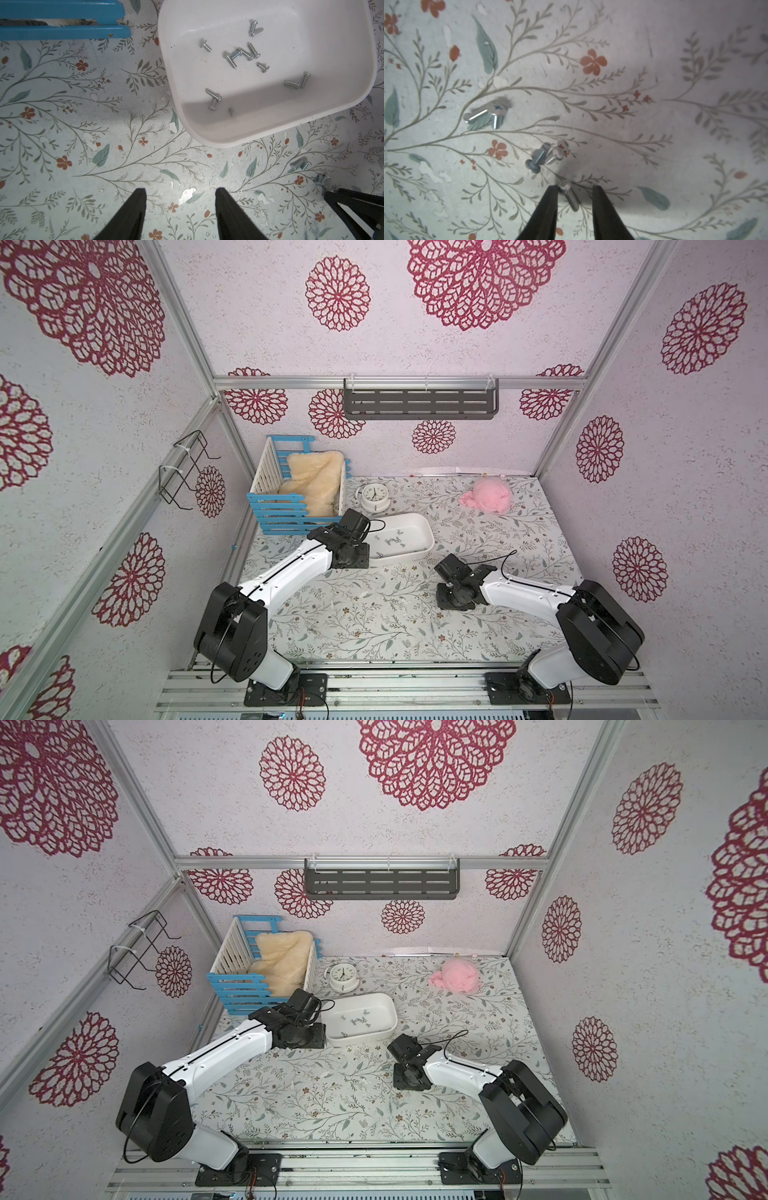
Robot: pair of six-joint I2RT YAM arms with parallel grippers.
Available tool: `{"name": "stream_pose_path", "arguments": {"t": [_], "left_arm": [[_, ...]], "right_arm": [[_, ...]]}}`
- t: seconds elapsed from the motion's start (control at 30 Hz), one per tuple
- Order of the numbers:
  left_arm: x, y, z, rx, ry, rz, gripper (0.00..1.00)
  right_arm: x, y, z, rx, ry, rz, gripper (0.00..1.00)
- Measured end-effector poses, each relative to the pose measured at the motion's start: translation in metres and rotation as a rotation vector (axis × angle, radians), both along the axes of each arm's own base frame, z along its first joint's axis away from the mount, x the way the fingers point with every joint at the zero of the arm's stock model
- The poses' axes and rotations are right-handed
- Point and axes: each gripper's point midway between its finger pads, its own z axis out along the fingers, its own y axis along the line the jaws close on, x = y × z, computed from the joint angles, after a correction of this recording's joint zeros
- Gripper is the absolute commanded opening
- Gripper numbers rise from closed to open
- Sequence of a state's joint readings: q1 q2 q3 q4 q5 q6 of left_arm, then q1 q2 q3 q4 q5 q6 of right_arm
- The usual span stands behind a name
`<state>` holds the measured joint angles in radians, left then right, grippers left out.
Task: Put the screws on the desktop into the storage box
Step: Pick up the screw from the center of the board.
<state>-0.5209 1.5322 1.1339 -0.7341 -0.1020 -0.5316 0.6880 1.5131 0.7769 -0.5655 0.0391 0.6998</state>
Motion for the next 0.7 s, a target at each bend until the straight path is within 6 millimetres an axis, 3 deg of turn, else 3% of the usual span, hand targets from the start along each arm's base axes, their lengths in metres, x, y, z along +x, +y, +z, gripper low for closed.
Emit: {"name": "stream_pose_path", "arguments": {"t": [0.3, 0.7], "left_arm": [[-0.0003, -0.0006, -0.0002, -0.005, 0.003, -0.002, 0.59], [-0.0001, -0.0001, -0.0002, -0.006, 0.003, 0.0, 0.59]], "right_arm": [[0.0046, 0.0043, -0.001, -0.038, -0.009, 0.021, 0.23], [0.0051, 0.0073, -0.0011, -0.054, -0.016, 0.033, 0.05]]}}
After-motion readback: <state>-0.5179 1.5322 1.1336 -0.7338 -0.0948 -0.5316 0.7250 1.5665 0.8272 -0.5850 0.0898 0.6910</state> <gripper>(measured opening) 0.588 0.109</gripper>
